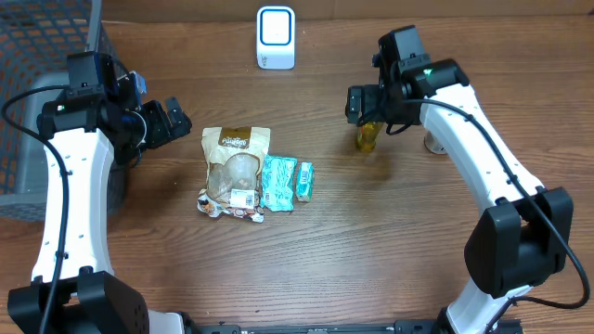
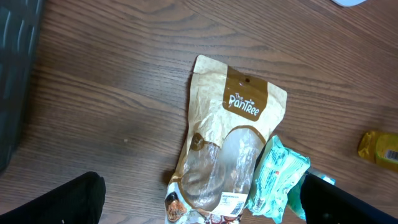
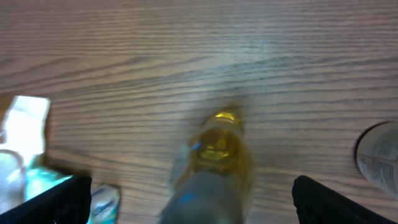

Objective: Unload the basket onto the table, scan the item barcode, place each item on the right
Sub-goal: 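Reach the right gripper over the yellow bottle, then lower the right gripper and grasp the yellow bottle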

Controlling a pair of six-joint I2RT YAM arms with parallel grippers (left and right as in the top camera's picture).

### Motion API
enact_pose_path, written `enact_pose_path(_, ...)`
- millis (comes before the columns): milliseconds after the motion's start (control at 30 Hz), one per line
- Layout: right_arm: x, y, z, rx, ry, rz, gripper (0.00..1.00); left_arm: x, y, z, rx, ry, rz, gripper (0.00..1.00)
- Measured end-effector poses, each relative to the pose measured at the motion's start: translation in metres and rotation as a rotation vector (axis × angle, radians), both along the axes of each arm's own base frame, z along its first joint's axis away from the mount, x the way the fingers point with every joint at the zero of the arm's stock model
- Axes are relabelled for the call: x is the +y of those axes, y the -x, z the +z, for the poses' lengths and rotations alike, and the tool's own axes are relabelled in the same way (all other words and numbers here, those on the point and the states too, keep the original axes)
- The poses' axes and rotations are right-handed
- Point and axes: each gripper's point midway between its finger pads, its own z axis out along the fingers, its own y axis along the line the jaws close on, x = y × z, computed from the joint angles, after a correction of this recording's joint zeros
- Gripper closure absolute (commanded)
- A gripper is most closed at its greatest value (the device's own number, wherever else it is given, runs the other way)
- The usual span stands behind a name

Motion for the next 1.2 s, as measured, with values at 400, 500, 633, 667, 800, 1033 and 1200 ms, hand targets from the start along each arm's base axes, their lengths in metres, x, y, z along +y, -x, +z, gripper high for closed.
enact_pose_path(400,-0.008,0.0,-0.015,-0.004,0.039,-0.023,0.22,0.0,0.0,0.0,0.001,0.0,0.0,0.0)
enact_pose_path(500,-0.008,0.0,-0.015,-0.006,0.04,-0.021,0.23,0.0,0.0,0.0,0.0,0.0,0.0,0.0)
enact_pose_path(633,-0.007,-0.002,-0.014,-0.013,0.038,-0.02,0.23,0.0,0.0,0.0,0.0,0.0,0.0,0.0)
enact_pose_path(667,-0.007,-0.003,-0.014,-0.015,0.037,-0.021,0.23,0.0,0.0,0.0,0.001,0.0,0.0,0.0)
enact_pose_path(800,-0.007,-0.003,-0.014,-0.016,0.037,-0.02,0.23,0.0,0.0,0.0,0.0,0.0,0.0,0.01)
enact_pose_path(1033,-0.007,-0.001,-0.014,-0.011,0.038,-0.018,0.24,0.0,0.0,0.0,0.0,0.0,0.0,0.0)
enact_pose_path(1200,0.001,0.001,-0.014,-0.011,0.037,-0.011,0.24,0.0,0.0,0.0,0.0,0.0,0.0,0.0)
